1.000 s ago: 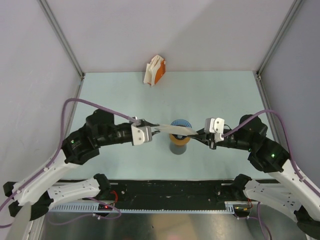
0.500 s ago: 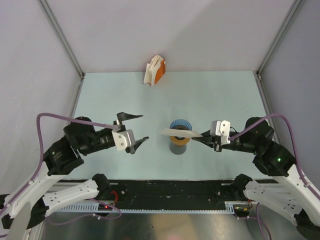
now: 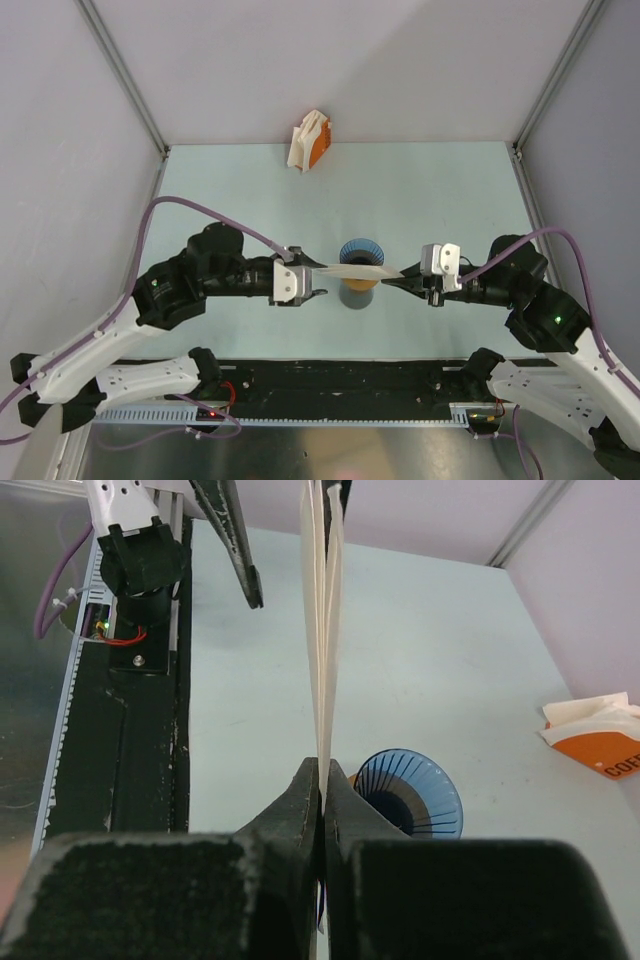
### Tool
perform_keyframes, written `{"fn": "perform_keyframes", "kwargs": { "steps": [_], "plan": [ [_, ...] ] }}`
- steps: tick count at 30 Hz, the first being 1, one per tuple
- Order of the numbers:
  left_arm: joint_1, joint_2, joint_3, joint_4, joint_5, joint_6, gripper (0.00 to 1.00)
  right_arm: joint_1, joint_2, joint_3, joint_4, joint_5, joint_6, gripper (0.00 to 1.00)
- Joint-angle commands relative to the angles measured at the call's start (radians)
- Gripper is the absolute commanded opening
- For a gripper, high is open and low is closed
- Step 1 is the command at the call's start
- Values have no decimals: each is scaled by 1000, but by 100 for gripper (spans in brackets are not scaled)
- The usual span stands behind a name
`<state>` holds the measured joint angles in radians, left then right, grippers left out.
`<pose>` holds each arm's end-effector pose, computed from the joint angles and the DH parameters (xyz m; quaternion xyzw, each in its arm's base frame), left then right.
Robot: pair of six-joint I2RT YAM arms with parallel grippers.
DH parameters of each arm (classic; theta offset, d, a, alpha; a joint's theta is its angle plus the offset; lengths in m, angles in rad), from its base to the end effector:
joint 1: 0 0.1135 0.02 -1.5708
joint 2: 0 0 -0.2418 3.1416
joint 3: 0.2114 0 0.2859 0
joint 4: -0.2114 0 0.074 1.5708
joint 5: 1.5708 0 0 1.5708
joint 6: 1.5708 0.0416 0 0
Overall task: Place the coffee filter in the dripper
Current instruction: Place the coffee filter at the coffee filter holder.
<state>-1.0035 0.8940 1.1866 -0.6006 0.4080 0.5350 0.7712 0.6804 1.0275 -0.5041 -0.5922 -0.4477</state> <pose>0.1074 -0.1993 0.4061 0.6358 0.4847 -0.2932 0.5243 0.1141 0.1433 0.4002 -0.5717 0.4879 0.3190 0.5774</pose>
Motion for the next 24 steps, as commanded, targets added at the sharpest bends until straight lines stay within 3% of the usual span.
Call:
{"fn": "perform_keyframes", "kwargs": {
  "steps": [1,7,15,17,20,24],
  "plan": [
    [-30,-10,47,14,39,-37,44,4,2,5,26,1,20,0],
    [-42,-12,49,13,38,-46,29,1,15,5,36,18,36,0],
    [-59,16,72,25,13,-60,42,3,29,6,51,-8,42,0],
    [-59,21,75,34,-6,-69,33,5,30,6,50,-13,41,0],
    [-53,16,65,42,-61,-70,7,4,27,6,42,-16,40,0],
    [36,-18,49,50,-23,-94,1,3,16,5,16,-1,37,0]
  ]
}}
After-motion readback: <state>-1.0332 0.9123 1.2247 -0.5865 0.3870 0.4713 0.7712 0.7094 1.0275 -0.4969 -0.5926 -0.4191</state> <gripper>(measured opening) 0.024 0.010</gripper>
